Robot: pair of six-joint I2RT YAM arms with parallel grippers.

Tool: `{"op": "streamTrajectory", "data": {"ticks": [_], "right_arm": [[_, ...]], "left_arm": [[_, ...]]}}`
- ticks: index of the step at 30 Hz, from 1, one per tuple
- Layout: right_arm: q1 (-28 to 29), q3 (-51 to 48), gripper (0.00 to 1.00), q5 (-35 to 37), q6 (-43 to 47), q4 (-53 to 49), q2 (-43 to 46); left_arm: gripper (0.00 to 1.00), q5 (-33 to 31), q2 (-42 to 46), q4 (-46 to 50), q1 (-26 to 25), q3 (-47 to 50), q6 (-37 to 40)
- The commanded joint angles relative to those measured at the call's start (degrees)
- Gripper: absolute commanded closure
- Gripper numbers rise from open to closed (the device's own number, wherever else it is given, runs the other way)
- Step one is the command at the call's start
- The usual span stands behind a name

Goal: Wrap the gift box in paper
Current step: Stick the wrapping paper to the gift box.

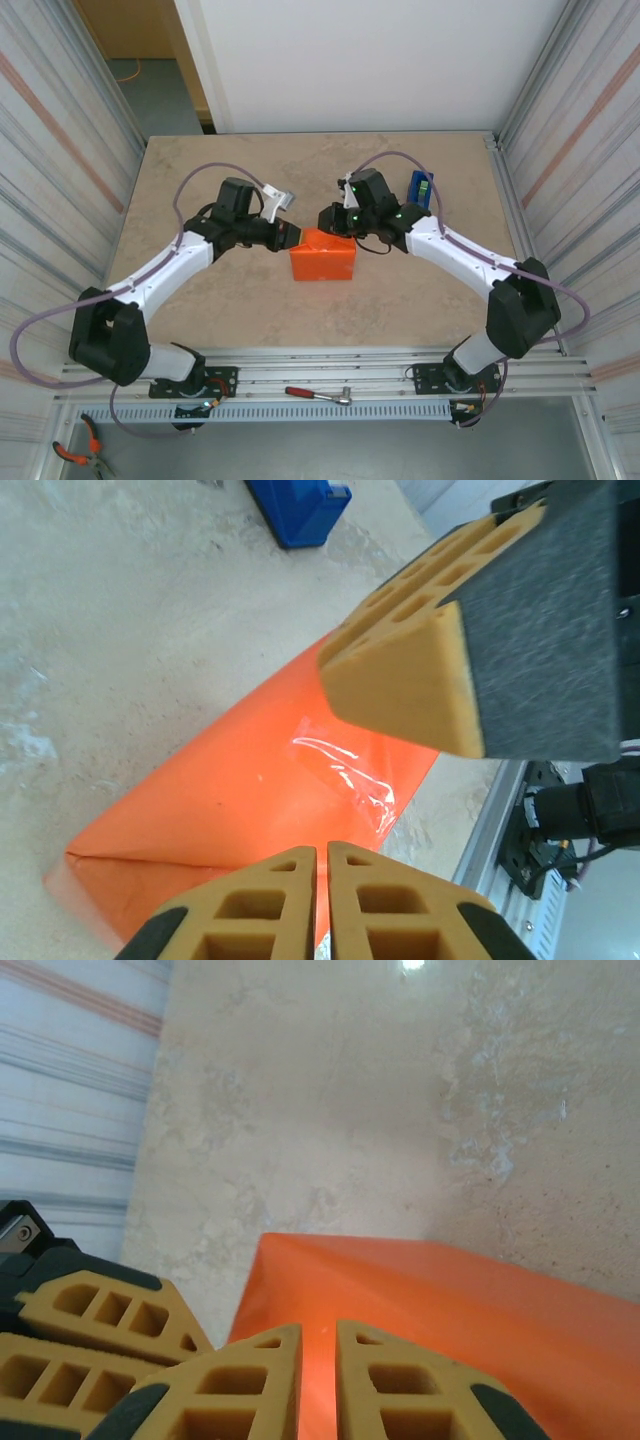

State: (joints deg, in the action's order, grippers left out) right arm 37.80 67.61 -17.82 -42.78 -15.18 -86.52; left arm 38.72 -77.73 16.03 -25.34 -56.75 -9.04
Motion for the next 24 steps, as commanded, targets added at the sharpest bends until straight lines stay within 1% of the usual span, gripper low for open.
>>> {"op": "streamTrajectory", "data": {"ticks": [1, 4, 7, 15, 20, 24], "right_arm": [[-0.5, 1.4, 0.82, 0.4, 1.6, -2.0, 3.5], [-0.3, 0.8, 0.82, -0.4, 1.9, -2.0, 3.7], [0.9, -0.2, 0.83, -0.7, 1.9, -1.4, 3.7], [6.4, -1.0, 0.91, 1.2, 3.0, -0.9, 1.6], [7.1, -3.7, 0.94, 1.6, 1.9, 0.7, 0.7], [7.1, -6.2, 0.95, 1.7, 1.0, 2.0, 0.4]], "left_arm": [[0.87, -4.6, 4.4, -2.1, 0.6, -0.3, 1.2], [0.86, -7.5, 6.7, -2.7, 0.8, 1.1, 1.0], [0.86, -8.9, 8.6, -3.3, 0.7, 2.9, 0.4], [0.86, -11.5, 11.3, -5.2, 0.7, 7.9, -2.0], [0.85, -13.0, 12.8, -6.9, 0.8, 9.9, -3.6], [0.83, -14.2, 14.1, -8.4, 0.7, 11.6, -4.5]]}}
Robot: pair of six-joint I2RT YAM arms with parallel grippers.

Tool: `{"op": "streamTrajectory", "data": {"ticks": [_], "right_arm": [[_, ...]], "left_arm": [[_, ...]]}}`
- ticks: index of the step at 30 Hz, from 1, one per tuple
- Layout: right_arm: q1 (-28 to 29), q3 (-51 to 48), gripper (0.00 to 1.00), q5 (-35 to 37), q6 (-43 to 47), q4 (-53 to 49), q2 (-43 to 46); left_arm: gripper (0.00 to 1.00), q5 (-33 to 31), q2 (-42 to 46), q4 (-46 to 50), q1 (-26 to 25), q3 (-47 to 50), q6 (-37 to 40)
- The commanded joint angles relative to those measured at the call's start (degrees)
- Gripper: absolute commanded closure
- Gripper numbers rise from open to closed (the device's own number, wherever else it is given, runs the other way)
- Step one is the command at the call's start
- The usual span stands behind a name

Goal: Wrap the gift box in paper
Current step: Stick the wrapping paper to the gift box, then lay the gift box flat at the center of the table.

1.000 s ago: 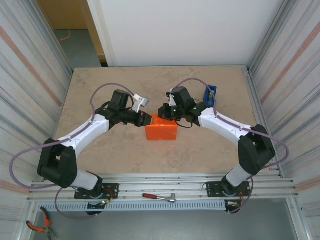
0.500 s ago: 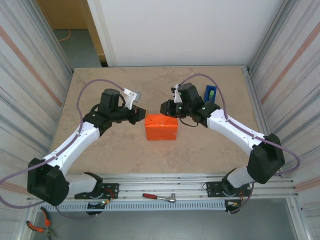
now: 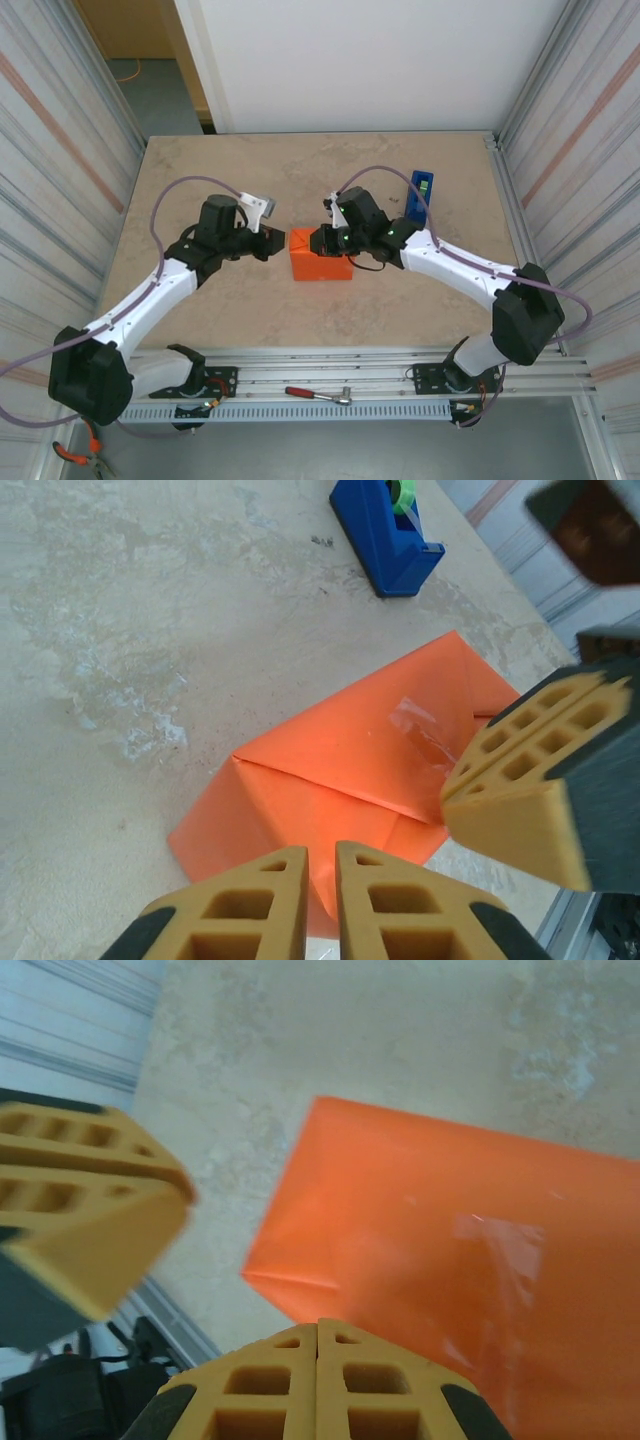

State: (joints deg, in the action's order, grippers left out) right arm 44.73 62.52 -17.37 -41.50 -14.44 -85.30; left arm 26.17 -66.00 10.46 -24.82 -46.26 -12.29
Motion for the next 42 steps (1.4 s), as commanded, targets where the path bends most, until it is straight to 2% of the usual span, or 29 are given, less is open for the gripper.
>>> {"op": "streamTrajectory", "data": {"ticks": [1, 8, 11, 14, 16, 17, 18, 19, 22, 26, 31, 35, 42], "right_arm": [[0.2, -1.7, 0.95, 1.1, -0.6, 1.6, -1.0], [-0.4, -1.8, 0.96, 0.1, -0.7, 1.2, 1.7], [-2.2, -1.2, 0.90, 0.5, -0.3, 0.3, 5.5], [-4.6, -1.2, 0.79, 1.1, 0.2, -1.6, 9.3], [-6.5, -2.0, 0.67, 1.5, 0.8, -3.1, 11.7], [-7.2, -2.5, 0.61, 1.7, 1.0, -3.7, 12.7], [-7.9, -3.3, 0.55, 2.1, 1.2, -4.5, 13.8], [-8.5, -4.0, 0.51, 2.5, 1.5, -5.2, 14.9], [-9.2, -6.8, 0.38, 4.3, 3.1, -7.3, 18.2], [-9.3, -12.0, 0.29, 5.2, 4.7, -8.4, 22.1], [-9.2, -19.1, 0.25, 5.2, 5.4, -7.1, 25.1], [-8.4, -25.7, 0.25, 3.8, 4.5, -1.6, 27.1], [-5.7, -29.6, 0.25, 5.8, 2.1, 4.6, 23.6]], "left_arm": [[0.83, -1.8, 2.5, -3.0, 0.2, 1.4, -1.5], [0.78, -2.8, 3.7, -5.4, 0.3, 3.8, -2.5], [0.71, -2.8, 4.4, -6.8, 0.2, 5.2, -3.0], [0.57, -2.6, 5.1, -7.7, 0.2, 6.4, -3.1], [0.46, -2.7, 5.7, -8.4, 0.2, 7.4, -3.3], [0.38, -2.7, 6.0, -8.7, 0.2, 7.8, -3.4], [0.10, -2.9, 6.2, -8.9, 0.1, 8.3, -3.6], [0.02, -3.0, 6.4, -8.9, 0.0, 8.7, -3.7], [0.01, -3.5, 7.2, -9.4, -0.2, 10.6, -4.1], [0.01, -5.2, 8.5, -10.9, -1.7, 14.3, -5.9], [0.01, -8.3, 8.9, -13.8, -5.2, 18.7, -8.6], [0.01, -12.1, 8.6, -15.9, -8.9, 21.1, -9.8], [0.01, -13.8, 5.1, -19.2, -11.0, 21.2, -10.6]]}}
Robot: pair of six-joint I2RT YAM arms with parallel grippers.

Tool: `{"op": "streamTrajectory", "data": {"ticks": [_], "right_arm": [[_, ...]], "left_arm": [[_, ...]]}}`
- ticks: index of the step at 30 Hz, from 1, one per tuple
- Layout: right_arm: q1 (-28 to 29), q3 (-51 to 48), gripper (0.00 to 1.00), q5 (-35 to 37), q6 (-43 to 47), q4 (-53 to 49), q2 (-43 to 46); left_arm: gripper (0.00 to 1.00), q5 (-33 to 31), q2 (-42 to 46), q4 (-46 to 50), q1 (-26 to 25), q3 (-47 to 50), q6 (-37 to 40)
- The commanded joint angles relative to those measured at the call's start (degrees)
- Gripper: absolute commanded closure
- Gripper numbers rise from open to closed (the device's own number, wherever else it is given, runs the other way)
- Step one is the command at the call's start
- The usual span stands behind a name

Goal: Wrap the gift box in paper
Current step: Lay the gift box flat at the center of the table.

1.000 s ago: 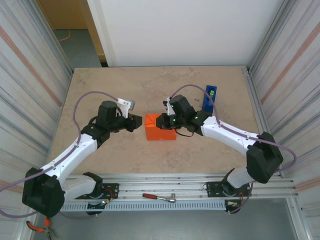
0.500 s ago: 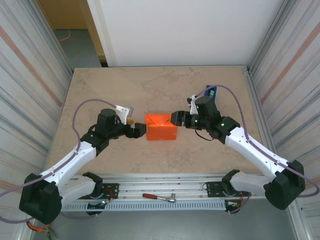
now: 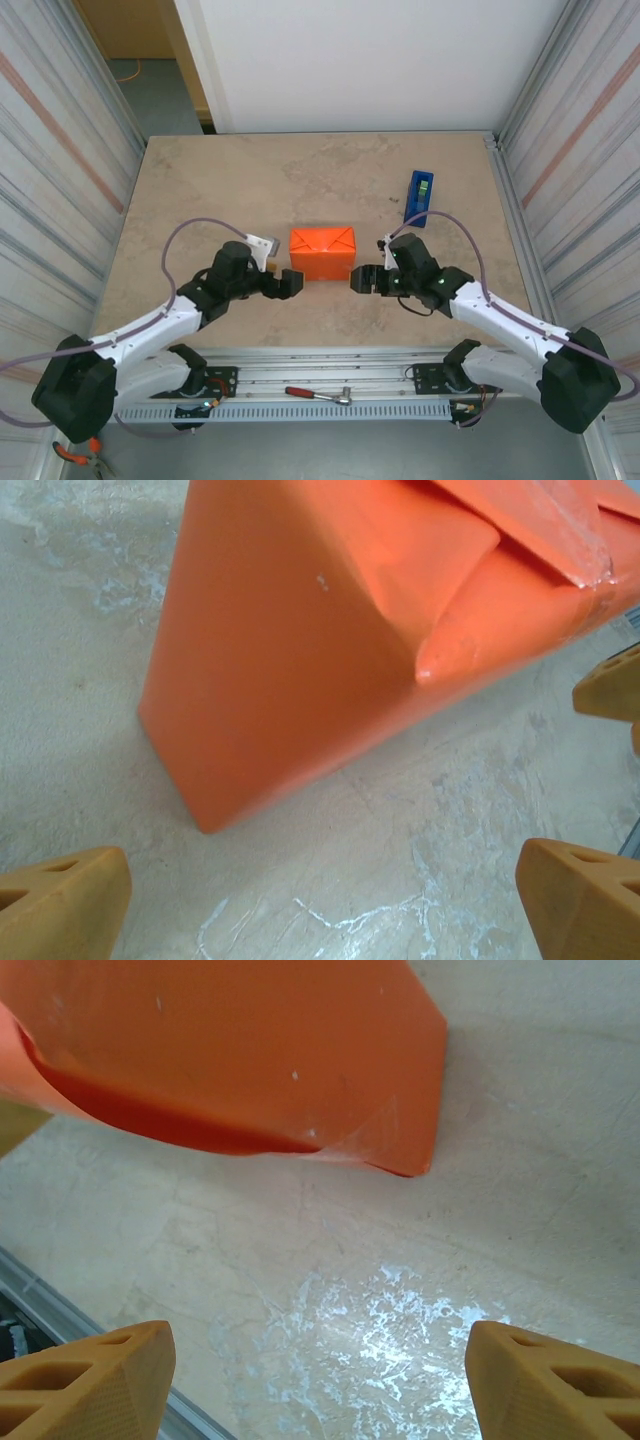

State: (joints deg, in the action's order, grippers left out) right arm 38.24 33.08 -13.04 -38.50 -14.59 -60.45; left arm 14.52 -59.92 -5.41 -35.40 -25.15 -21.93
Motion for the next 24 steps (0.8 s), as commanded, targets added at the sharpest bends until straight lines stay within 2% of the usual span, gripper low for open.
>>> {"op": "streamTrajectory", "data": {"ticks": [1, 11, 18, 24], "right_arm": [[1.0, -0.1, 0.25, 1.7, -1.0, 5.5, -2.1], [-2.0, 2.6, 0.26, 4.1, -2.1, 10.4, -9.5], [-6.1, 7.8, 0.27, 2.1, -1.8, 12.5, -15.6], [-11.1, 18.7, 0.28, -2.0, -2.4, 12.9, -26.8]], "left_arm": [[0.01, -2.2, -1.6, -3.9, -0.4, 0.0, -1.1], [0.01, -3.1, -8.0, -6.1, 0.4, -4.2, 1.0], [0.01, 1.2, -15.7, -9.1, 6.6, -9.6, 1.7], [0.01, 4.2, -24.2, -9.1, 10.5, -18.3, 5.5]]}}
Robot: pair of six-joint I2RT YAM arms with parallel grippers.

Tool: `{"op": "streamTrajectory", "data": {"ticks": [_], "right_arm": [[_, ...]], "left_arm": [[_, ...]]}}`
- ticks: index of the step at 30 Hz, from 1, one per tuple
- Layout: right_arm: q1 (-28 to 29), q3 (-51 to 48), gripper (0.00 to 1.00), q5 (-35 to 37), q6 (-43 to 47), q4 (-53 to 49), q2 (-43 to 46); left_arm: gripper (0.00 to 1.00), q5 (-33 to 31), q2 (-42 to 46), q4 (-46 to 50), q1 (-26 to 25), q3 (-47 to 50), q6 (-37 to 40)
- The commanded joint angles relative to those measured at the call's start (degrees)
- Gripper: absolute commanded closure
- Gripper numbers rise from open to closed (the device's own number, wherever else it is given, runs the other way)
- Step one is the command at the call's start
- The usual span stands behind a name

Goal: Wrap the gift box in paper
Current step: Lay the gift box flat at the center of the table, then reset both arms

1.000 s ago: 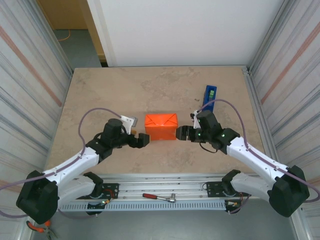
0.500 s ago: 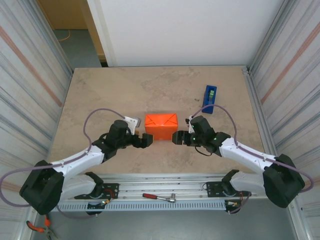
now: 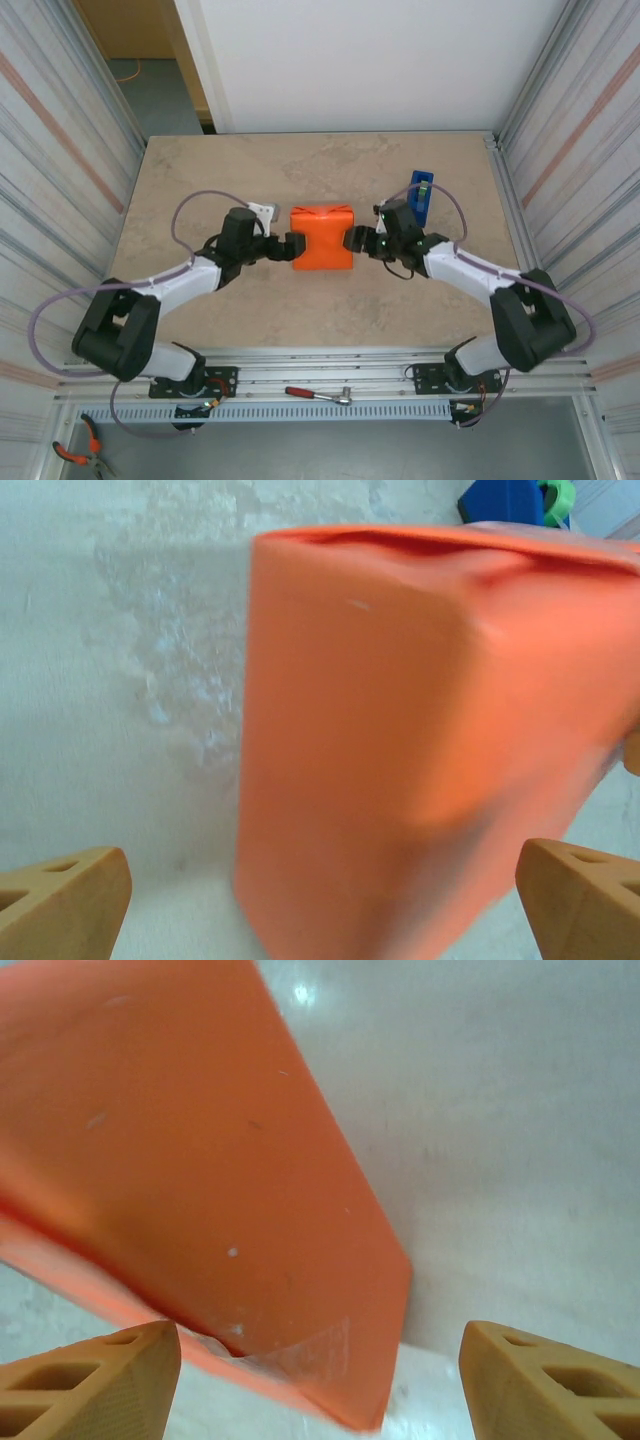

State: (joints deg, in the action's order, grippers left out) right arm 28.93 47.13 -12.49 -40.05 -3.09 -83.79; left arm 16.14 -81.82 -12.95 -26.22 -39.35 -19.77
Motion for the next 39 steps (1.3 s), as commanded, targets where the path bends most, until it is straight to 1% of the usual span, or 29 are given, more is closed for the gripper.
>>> {"op": "streamTrajectory", "data": {"ticks": [1, 3, 5, 10, 13, 16, 17, 18, 19, 21, 23, 24, 25, 27, 29, 31, 32, 34, 36, 37, 39], "right_arm": [[-2.7, 6.8, 0.28, -3.3, -0.9, 1.4, -5.4], [-4.3, 10.5, 0.28, -5.1, -1.0, 1.1, -8.0], [-5.6, 12.7, 0.27, -5.7, -1.0, 0.6, -8.5], [-8.2, 13.9, 0.23, -4.3, 1.8, -2.9, -4.0], [-9.6, 13.5, 0.21, -2.6, 4.4, -5.9, -0.6], [-10.6, 12.6, 0.17, 1.2, 7.7, -8.9, 3.7], [-10.6, 12.2, 0.14, 3.4, 8.7, -9.9, 5.4], [-10.8, 11.9, 0.04, 6.1, 9.8, -10.8, 7.1], [-10.8, 11.6, 0.01, 8.4, 10.7, -11.6, 8.6], [-11.5, 11.0, 0.01, 12.9, 13.0, -13.0, 11.2], [-13.2, 10.2, 0.01, 15.4, 14.7, -13.7, 13.0], [-14.3, 9.7, 0.01, 16.5, 15.5, -13.6, 13.7], [-15.5, 9.2, 0.01, 17.1, 16.2, -13.2, 14.4], [-18.0, 7.8, 0.01, 19.2, 17.6, -12.1, 15.7], [-20.5, 6.1, 0.01, 19.7, 18.3, -10.3, 17.1], [-22.5, 4.3, 0.01, 20.5, 18.6, -8.5, 18.3], [-23.6, 3.1, 0.01, 20.2, 19.0, -7.2, 18.9], [-24.8, 0.6, 0.01, 21.2, 21.1, -4.0, 19.9], [-25.5, -2.0, 0.01, 23.7, 23.5, -0.4, 20.6], [-25.9, -2.9, 0.01, 24.5, 24.7, 1.1, 20.6], [-26.8, -4.5, 0.01, 25.0, 26.6, 3.5, 20.1]], "left_arm": [[0.02, 2.8, -3.7, -1.2, 2.1, -6.2, 4.0], [0.01, 4.7, -6.5, -0.5, 4.2, -10.0, 4.6], [0.01, 6.1, -7.8, 0.3, 6.2, -13.7, 4.7], [0.01, 7.1, -5.9, 3.3, 9.3, -18.7, 6.7], [0.01, 5.0, -3.2, 4.9, 10.2, -19.0, 8.6], [0.01, 0.5, -0.1, 7.4, 10.9, -19.2, 10.6], [0.01, -1.4, 1.3, 8.0, 11.0, -19.0, 11.4], [0.01, -3.0, 2.9, 8.1, 11.0, -18.3, 12.9], [0.01, -4.1, 4.2, 7.9, 11.0, -17.5, 14.1], [0.01, -6.3, 7.6, 6.0, 11.1, -14.6, 17.4], [0.01, -9.3, 10.2, 3.3, 11.1, -11.7, 19.4], [0.01, -9.8, 11.2, 2.2, 11.5, -10.5, 20.2], [0.01, -10.6, 11.9, 1.1, 11.6, -9.4, 20.8], [0.01, -16.0, 12.7, -2.1, 11.8, -6.6, 21.4], [0.01, -18.6, 13.9, -4.2, 12.1, -3.9, 24.4], [0.01, -22.9, 14.8, -6.3, 12.5, -1.4, 24.6], [0.01, -23.9, 15.5, -8.5, 13.0, 0.9, 25.6], [0.01, -23.9, 16.7, -12.6, 14.4, 5.0, 27.8], [0.01, -22.7, 17.6, -12.3, 15.5, 7.6, 30.8], [0.01, -23.3, 17.9, -11.6, 15.8, 8.8, 32.3], [0.01, -23.7, 17.8, -13.1, 16.5, 11.9, 32.5]]}}
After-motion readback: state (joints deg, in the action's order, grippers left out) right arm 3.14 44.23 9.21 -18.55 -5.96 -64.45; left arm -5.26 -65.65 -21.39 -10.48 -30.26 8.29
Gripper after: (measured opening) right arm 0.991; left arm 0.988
